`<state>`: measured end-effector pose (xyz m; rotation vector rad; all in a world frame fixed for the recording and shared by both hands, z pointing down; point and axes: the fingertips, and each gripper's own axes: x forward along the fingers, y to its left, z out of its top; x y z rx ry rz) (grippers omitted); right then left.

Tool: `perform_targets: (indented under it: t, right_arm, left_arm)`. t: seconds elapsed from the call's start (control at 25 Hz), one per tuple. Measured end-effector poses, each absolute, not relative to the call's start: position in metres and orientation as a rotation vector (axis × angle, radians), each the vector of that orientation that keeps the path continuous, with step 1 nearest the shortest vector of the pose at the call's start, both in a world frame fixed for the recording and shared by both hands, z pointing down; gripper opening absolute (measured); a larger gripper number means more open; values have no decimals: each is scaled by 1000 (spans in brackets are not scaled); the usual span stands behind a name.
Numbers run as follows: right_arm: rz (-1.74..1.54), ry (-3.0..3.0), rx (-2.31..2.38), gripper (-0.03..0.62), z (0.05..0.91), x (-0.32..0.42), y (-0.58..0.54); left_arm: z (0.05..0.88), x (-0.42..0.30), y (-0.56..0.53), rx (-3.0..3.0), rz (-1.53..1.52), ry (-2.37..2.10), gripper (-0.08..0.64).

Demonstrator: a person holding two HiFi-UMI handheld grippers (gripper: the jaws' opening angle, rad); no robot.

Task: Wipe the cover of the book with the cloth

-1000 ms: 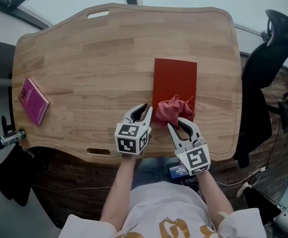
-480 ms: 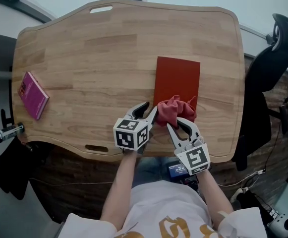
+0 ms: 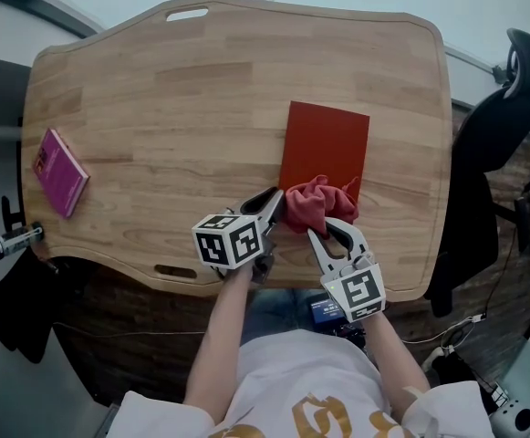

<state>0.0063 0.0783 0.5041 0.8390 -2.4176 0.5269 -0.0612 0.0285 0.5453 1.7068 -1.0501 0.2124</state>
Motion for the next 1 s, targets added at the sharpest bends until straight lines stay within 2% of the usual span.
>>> perform_targets:
  t: [0.28, 0.48, 0.64, 1.0]
  right_arm:
    - [474, -2408, 791, 75, 507, 3, 79]
    - [391, -2357, 738, 75, 516, -3, 77]
    - [434, -2323, 715, 75, 523, -8, 71]
    - [594, -2283, 714, 75, 529, -11, 65]
  left_arm:
    - [549, -64, 25, 1706, 233, -1057, 74]
    - [548, -60, 25, 1756, 304, -1091, 61]
    - [545, -56, 24, 1834, 484, -1116, 44]
    - [547, -56, 24, 1795, 464, -1085, 43]
